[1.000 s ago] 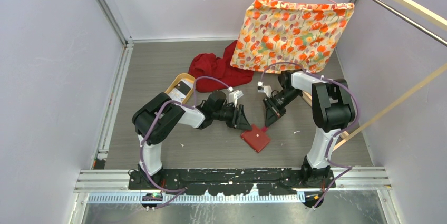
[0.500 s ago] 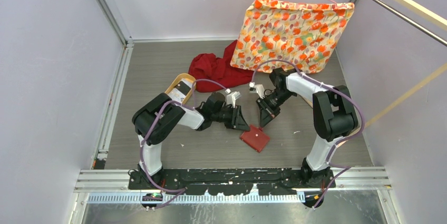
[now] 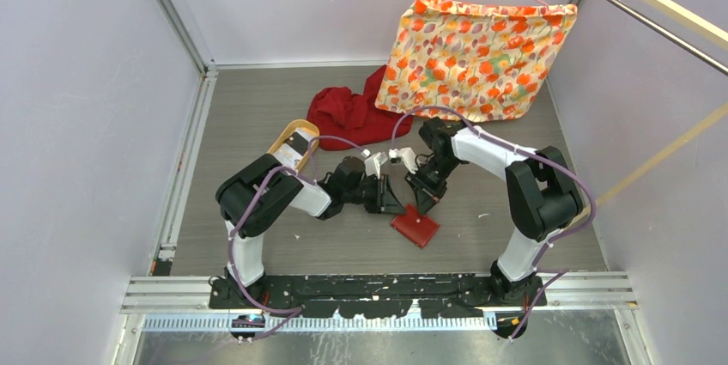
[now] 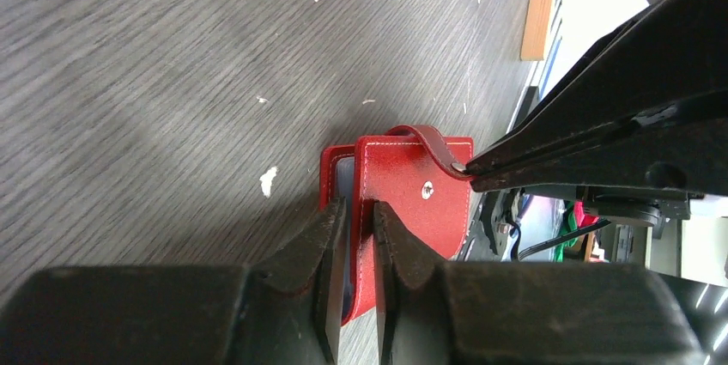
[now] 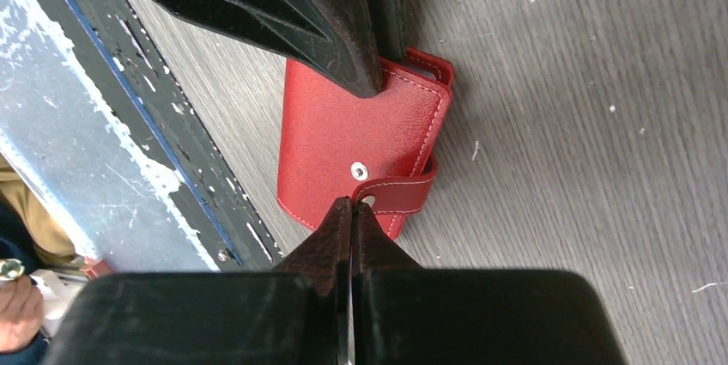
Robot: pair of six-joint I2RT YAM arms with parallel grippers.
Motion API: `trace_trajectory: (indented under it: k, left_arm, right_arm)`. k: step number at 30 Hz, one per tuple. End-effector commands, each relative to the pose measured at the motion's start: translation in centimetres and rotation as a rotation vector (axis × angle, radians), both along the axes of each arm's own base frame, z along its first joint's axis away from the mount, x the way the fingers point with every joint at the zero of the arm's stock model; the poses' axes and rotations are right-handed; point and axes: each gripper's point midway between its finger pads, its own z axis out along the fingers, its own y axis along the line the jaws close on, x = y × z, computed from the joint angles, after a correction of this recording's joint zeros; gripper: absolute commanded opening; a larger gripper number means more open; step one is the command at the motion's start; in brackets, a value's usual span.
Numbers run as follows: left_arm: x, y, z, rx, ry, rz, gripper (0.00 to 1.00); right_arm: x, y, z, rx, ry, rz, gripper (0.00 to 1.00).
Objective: Put the credit cards into the card holder
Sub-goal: Close the card holder at the center of the board.
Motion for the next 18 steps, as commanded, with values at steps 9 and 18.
trace_trajectory:
  k: [9, 18]
  left_arm:
    - [0.1, -0.1, 0.9, -0.033, -0.034, 0.022, 0.16]
    - [0.0, -0.1, 1.2, -0.048, -0.043, 0.025, 0.16]
  right_arm:
    - [-1.0, 0.6, -1.0, -0.048, 0.000, 0.042, 0.01]
    - [-1.3, 1.0, -1.4, -0.060, 0.010, 0.039, 0.01]
